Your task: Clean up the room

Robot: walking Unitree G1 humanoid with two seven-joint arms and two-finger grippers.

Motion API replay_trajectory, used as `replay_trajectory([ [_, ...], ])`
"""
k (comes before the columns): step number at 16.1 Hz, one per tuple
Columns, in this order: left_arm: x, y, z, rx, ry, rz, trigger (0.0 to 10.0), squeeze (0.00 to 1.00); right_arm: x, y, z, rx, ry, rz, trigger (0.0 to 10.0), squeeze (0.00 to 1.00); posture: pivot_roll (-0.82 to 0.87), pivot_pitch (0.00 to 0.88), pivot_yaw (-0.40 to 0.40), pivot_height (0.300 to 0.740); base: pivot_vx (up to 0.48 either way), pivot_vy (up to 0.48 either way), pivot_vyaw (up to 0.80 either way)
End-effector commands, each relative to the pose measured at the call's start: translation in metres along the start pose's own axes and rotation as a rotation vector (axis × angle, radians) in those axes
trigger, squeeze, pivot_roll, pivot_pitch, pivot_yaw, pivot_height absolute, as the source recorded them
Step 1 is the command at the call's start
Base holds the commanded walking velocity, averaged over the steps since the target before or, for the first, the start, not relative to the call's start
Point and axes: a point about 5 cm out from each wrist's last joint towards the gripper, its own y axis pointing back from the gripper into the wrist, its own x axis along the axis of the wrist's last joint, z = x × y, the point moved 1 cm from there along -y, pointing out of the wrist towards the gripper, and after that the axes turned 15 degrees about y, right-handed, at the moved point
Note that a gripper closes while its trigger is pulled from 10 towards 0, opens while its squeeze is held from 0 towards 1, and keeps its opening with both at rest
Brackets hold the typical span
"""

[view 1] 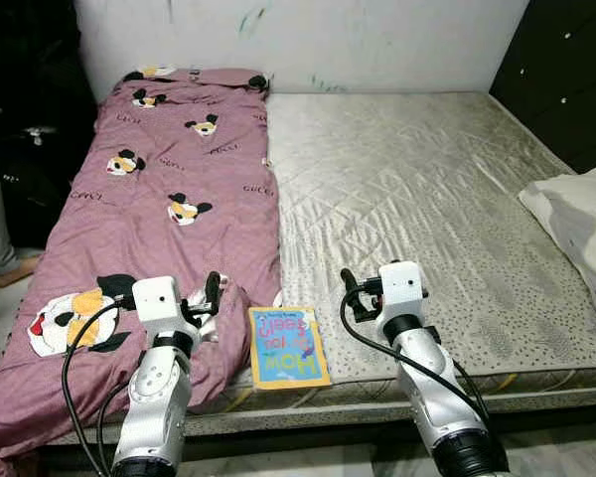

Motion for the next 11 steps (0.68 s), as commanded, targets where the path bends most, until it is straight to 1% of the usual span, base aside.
replay_trajectory([
  [1, 0.0015, 0.0005, 0.0007, 0.004, 0.001, 0.004, 10.0, 0.0, 0.0018, 0.0008, 0.0017, 0.001, -0.002, 0.005, 10.0, 0.0, -0.02, 0.069, -0.044, 0.74, 0.0, 0.0, 0.0],
  [11, 0.0035, -0.0013, -0.0008, -0.006, -0.008, -0.012, 10.0, 0.0, 0.003, 0.0004, -0.0006, -0.01, -0.021, -0.005, 10.0, 0.0, -0.01, 0.073, -0.029, 0.74, 0.0, 0.0, 0.0],
])
